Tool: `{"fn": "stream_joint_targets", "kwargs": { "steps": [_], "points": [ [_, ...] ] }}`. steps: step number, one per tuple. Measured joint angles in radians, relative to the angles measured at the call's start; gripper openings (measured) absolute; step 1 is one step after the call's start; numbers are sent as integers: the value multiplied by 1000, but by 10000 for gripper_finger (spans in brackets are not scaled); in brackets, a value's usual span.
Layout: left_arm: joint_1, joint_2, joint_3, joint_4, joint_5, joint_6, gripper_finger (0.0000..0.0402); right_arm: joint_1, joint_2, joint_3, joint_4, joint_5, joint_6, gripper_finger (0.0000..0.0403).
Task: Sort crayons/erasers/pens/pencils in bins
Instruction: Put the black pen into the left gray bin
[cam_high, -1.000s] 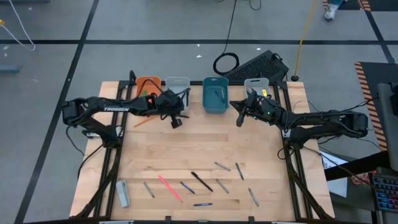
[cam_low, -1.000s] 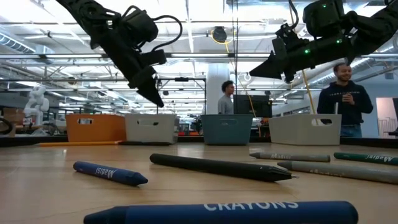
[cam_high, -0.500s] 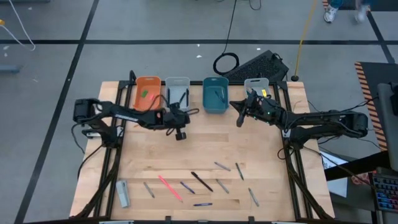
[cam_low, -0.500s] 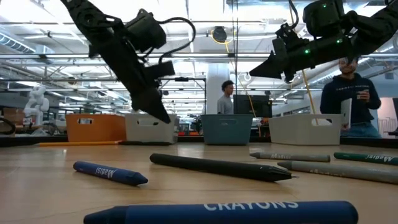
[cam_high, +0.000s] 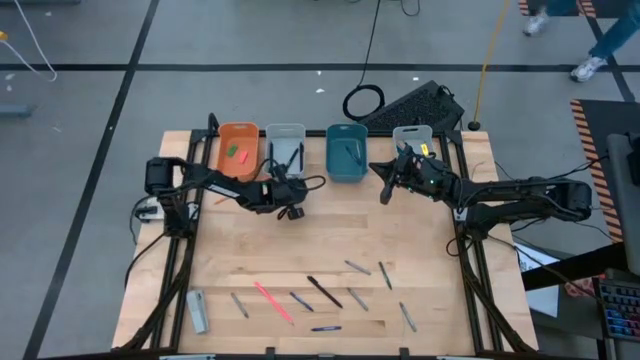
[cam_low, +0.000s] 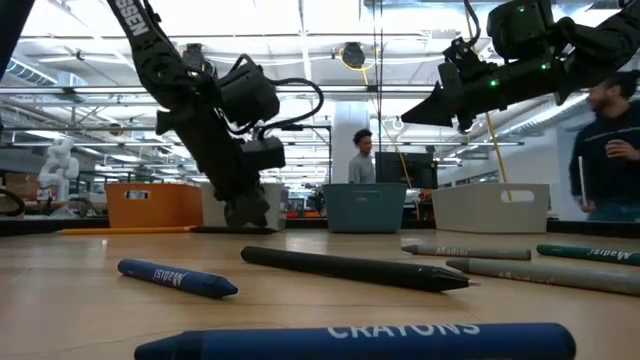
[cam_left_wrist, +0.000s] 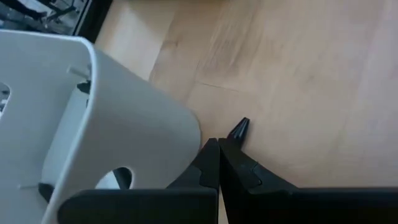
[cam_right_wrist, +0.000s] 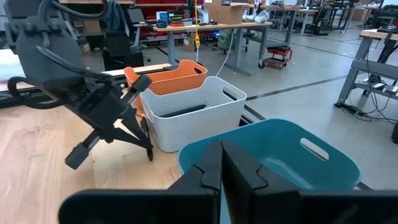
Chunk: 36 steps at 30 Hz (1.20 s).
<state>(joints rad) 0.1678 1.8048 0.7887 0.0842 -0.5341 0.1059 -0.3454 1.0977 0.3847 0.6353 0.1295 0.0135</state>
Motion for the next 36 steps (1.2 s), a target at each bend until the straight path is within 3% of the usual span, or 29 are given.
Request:
{"fn": "stream_joint_targets", "kwargs": {
  "steps": [14, 27, 36],
  "points": [
    [-2, 0, 1, -20, 38, -1, 1, 0, 0, 0, -4, 0, -3, 0],
    [-85, -192, -1, -166, 171, -33, 1, 0, 0, 0, -18, -1, -11, 0],
    [-4, -166, -1, -209, 198, -91, 2, 1, 0, 0, -19, -3, -7, 0]
  ]
}}
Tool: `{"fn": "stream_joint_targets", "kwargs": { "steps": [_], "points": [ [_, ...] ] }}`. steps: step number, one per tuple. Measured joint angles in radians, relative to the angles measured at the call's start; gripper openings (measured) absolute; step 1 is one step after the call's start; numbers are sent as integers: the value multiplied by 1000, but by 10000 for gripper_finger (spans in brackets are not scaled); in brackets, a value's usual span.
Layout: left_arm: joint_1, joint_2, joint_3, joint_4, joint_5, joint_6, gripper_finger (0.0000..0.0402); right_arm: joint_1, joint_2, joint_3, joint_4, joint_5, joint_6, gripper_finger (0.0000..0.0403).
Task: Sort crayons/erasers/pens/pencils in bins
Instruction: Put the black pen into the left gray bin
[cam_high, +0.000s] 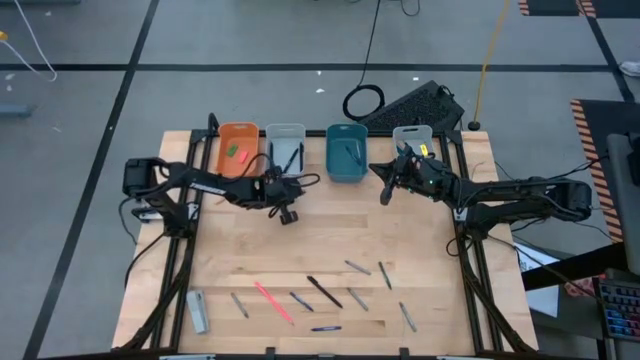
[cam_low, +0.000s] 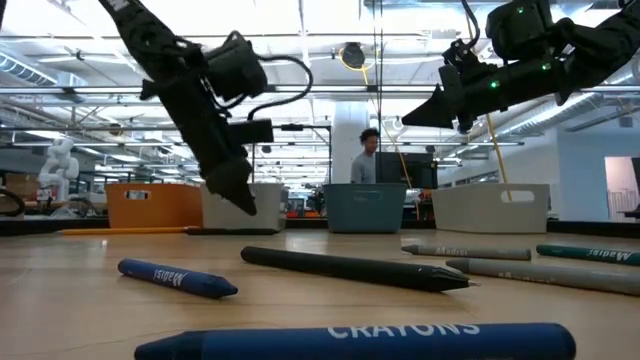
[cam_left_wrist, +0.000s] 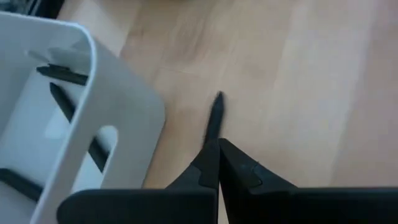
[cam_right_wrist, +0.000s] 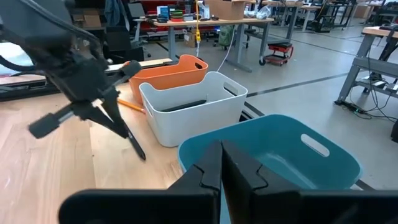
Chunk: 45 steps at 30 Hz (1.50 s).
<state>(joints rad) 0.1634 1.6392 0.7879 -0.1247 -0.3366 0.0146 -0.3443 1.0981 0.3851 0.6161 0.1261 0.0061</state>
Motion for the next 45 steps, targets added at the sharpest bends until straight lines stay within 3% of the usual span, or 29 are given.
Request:
{"fn": "stream_joint_targets", "kwargs": {
  "steps": [11, 25, 34, 38, 45],
  "points": [
    [28, 75, 1, 15, -3, 5, 9, 13, 0, 0, 2, 0, -10, 0],
    [-67, 34, 22, -128, 147, -35, 10, 13, 0, 0, 1, 0, -19, 0],
    [-53, -79, 38, -319, 251, -277, 12, 13, 0, 0, -1, -1, -19, 0],
    [-36, -88, 37, -368, 252, -341, 43, 13, 0, 1, -2, -5, -20, 0],
    [-9, -40, 37, -330, 246, -371, 153, 13, 0, 1, 1, -27, -22, 0]
  ]
}}
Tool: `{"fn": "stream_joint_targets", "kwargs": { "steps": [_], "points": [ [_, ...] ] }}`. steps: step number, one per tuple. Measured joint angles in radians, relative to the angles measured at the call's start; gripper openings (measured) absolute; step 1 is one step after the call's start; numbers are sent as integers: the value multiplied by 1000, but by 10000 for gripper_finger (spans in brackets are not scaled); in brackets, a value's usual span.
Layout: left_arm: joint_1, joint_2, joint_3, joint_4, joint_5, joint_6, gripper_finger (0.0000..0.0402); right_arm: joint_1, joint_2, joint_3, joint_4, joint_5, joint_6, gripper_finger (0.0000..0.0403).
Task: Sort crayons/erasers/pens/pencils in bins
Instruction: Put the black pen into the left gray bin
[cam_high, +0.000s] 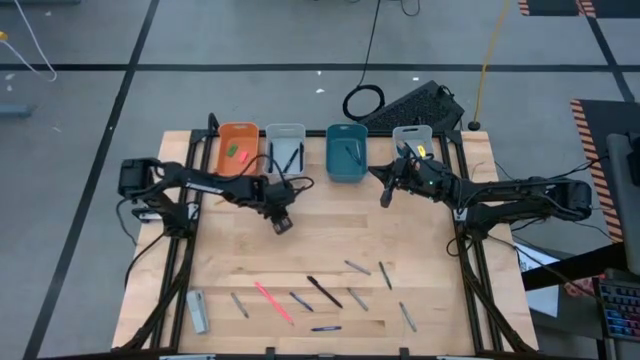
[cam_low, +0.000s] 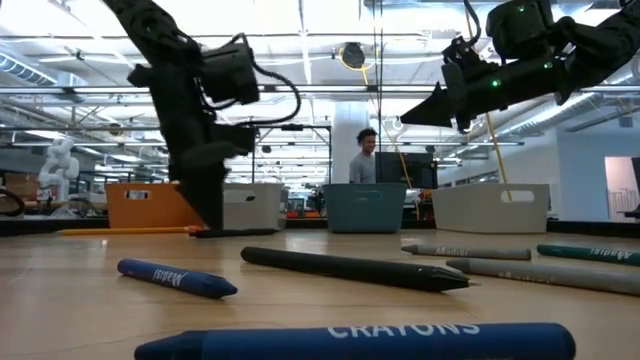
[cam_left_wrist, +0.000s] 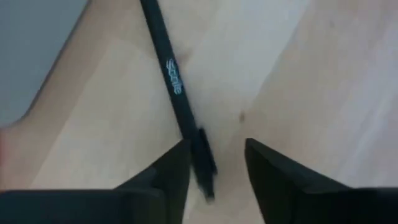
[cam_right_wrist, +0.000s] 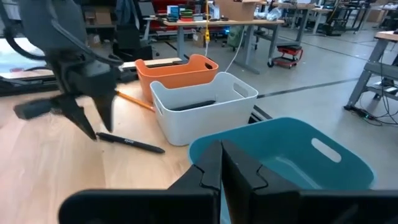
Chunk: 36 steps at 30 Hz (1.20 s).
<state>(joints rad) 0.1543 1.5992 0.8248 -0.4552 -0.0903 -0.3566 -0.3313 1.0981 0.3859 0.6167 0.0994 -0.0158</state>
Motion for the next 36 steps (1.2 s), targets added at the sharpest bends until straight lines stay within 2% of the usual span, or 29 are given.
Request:
{"fn": "stream_joint_targets", "kwargs": {
  "steps": [3, 7, 11, 16, 22, 31, 36],
  "points": [
    [17, 22, -1, 0, -4, -7, 186, 1, 0, 0, 2, 0, -1, 0],
    [38, 46, -4, 22, 25, -10, 194, 5, 0, 0, 7, 0, -8, 0],
    [48, 64, -1, 37, 82, 30, 165, 6, 0, 0, 3, 0, -12, 0],
    [46, 74, 0, 23, 138, 103, 104, 6, 0, 0, 1, -1, -16, 0],
    [36, 75, 0, -4, 161, 165, 46, 6, 0, 0, 0, 0, -20, 0],
    [33, 23, -7, -59, 180, 190, 46, 6, 0, 0, 0, 0, -23, 0],
    [33, -42, -9, -84, 171, 195, 29, 6, 0, 0, 0, 0, -23, 0]
  ]
}}
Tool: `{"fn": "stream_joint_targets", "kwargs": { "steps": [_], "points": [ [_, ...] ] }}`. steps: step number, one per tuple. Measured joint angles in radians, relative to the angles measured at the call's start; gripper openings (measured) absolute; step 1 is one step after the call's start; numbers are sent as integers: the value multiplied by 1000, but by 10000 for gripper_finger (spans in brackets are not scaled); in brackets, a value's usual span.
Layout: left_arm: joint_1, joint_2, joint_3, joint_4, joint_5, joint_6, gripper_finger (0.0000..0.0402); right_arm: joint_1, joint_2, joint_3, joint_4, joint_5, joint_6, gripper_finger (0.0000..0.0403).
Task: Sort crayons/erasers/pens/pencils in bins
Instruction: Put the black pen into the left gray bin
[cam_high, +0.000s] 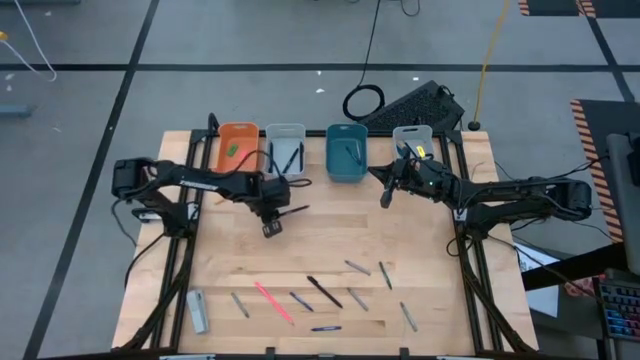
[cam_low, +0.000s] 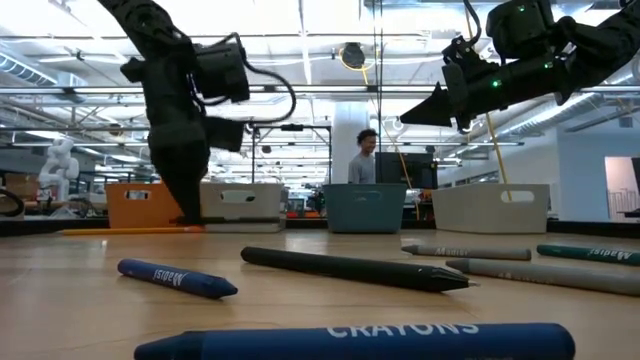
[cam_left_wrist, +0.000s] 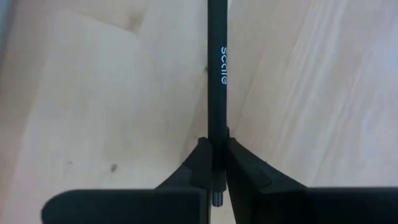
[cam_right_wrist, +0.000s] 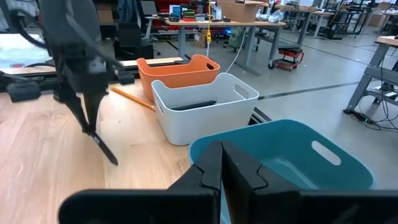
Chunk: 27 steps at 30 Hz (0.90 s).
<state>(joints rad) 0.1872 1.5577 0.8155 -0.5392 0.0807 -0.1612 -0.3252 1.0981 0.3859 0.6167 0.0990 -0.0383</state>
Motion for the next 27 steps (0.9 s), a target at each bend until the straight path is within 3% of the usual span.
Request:
{"fn": "stream_joint_targets", "kwargs": {
  "steps": [9, 16, 21, 27],
  "points": [
    [20, -155, 3, -24, -47, -30, 23, 0, 0, 0, -2, 0, 0, 0],
    [143, -284, 30, -18, -118, -157, 22, 0, 0, -1, 1, 0, 0, 0],
    [273, -266, 115, -22, -158, -163, 21, 0, 0, -1, 9, 0, 0, 0],
    [432, -137, 237, -31, -72, -120, 16, 0, 0, -1, 8, 0, -14, 0]
  ]
}}
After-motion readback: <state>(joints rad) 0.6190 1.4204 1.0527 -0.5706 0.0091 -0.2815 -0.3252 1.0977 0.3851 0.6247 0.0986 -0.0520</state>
